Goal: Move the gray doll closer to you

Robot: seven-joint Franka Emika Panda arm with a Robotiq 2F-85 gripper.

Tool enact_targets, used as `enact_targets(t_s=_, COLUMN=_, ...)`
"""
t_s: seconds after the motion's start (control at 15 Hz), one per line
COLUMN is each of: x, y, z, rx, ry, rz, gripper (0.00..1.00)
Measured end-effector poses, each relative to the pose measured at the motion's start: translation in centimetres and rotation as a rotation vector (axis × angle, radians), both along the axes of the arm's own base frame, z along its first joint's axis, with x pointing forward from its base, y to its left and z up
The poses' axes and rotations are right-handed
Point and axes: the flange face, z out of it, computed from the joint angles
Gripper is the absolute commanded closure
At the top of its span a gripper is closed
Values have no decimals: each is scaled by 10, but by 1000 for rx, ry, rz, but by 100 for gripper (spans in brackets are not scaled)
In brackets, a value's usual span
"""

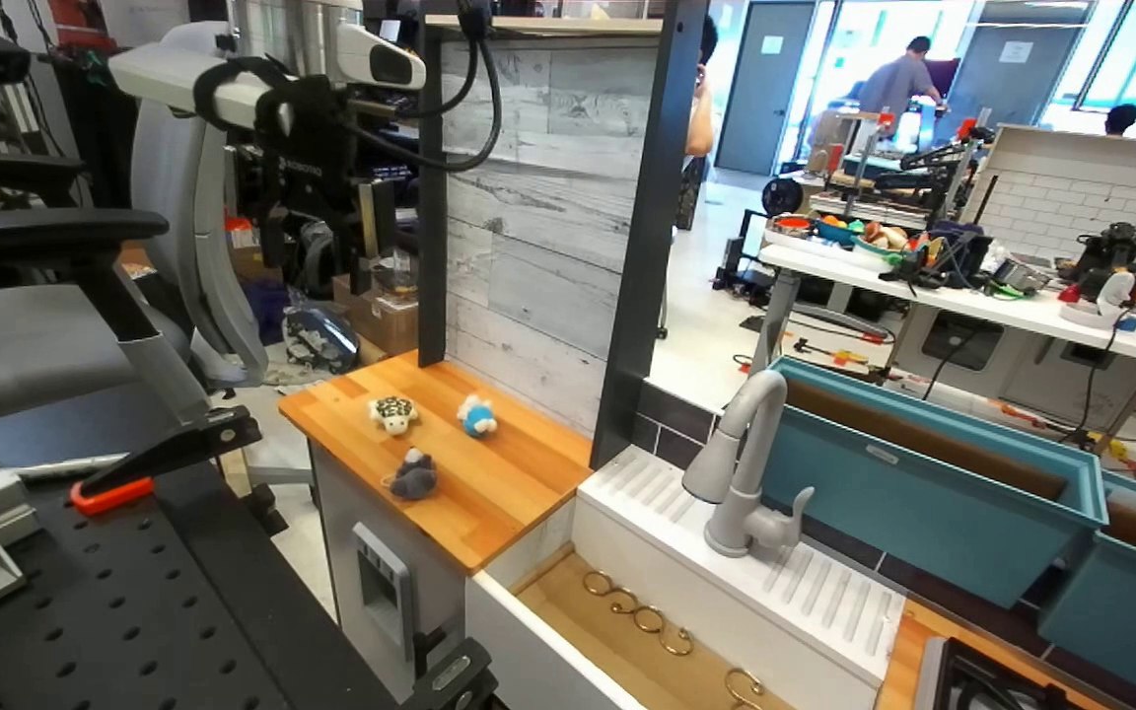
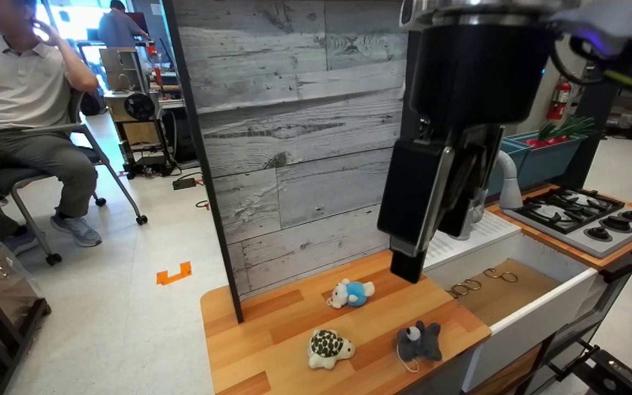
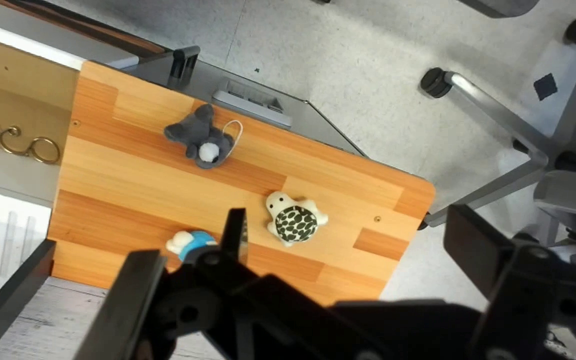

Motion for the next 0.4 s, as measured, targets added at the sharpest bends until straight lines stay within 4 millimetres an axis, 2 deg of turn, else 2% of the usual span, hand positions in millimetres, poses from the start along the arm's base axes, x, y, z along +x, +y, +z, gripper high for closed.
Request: enact_targets(t_s=0.4, x=-1, y=1, z=-9, rx=-2, ry=17, rz=2, gripper=0)
